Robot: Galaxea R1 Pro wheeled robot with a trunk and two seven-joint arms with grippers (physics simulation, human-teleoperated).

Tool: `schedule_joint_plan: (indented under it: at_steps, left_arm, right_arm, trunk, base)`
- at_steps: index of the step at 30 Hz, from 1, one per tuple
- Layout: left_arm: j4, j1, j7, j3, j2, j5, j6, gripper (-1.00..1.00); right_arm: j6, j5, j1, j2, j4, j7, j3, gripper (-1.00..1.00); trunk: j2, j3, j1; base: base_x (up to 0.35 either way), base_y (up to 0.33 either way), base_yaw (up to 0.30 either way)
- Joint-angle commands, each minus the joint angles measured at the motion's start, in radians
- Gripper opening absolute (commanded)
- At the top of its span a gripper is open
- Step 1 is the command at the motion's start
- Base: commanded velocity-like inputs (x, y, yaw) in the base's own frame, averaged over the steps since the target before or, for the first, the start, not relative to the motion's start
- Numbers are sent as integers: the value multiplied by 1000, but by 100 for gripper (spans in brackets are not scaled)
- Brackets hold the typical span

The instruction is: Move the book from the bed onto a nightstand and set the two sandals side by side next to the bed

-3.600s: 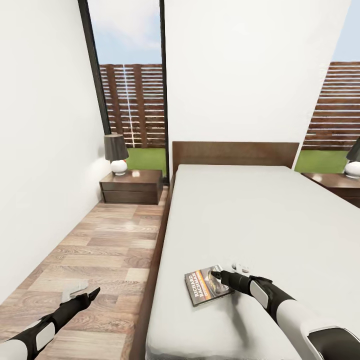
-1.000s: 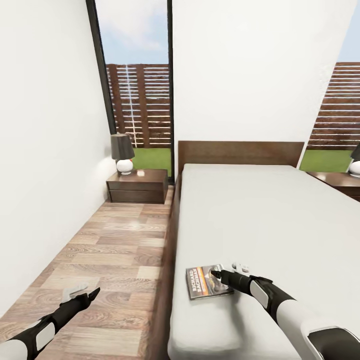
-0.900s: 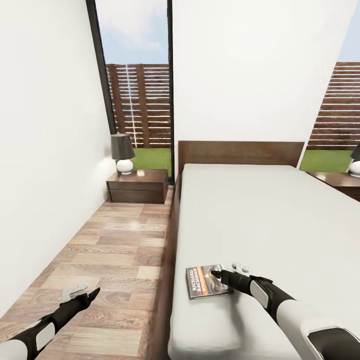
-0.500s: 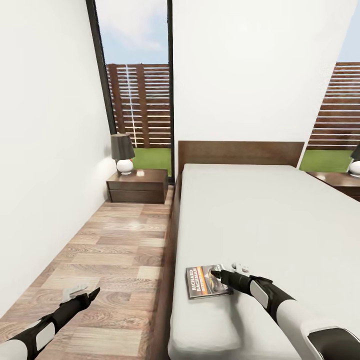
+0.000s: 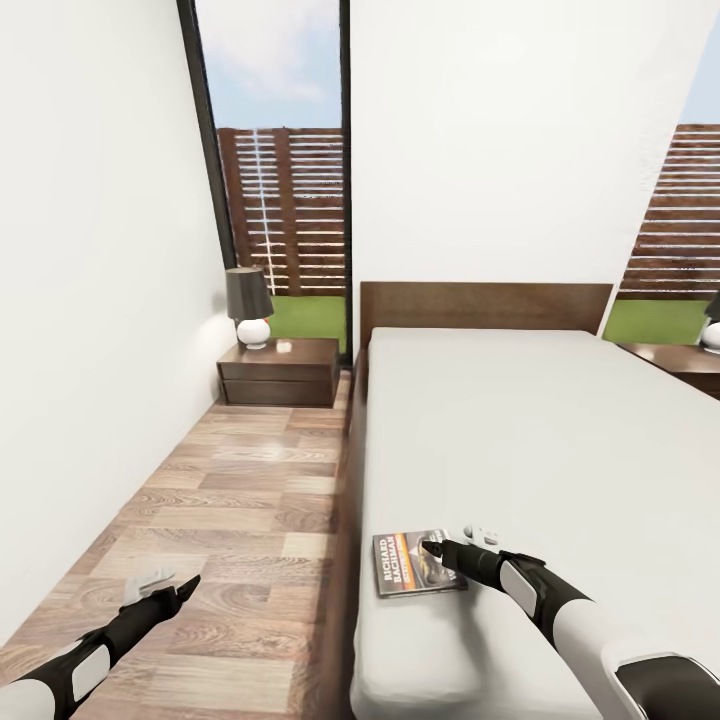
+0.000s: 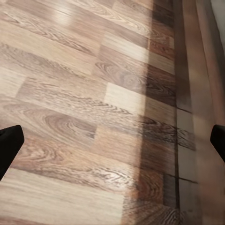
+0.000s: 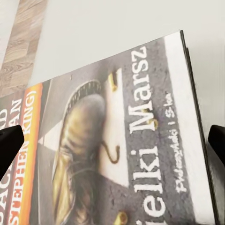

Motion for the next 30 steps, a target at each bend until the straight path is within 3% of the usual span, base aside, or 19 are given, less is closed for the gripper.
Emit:
schedule_joint_plan:
  at_steps: [1, 30]
  left_arm:
    - [1, -1, -2, -9, 0, 7, -5, 100]
    - [1, -1, -1, -9, 0, 7, -5, 100]
  right_arm:
    - [11, -11, 0, -1, 0, 0, 14, 100]
    - [11, -11, 0, -1, 0, -1, 14, 100]
  trunk:
    - [0, -1, 0]
    - [0, -1, 0]
  base:
    - [0, 37, 0]
    - [0, 78, 0]
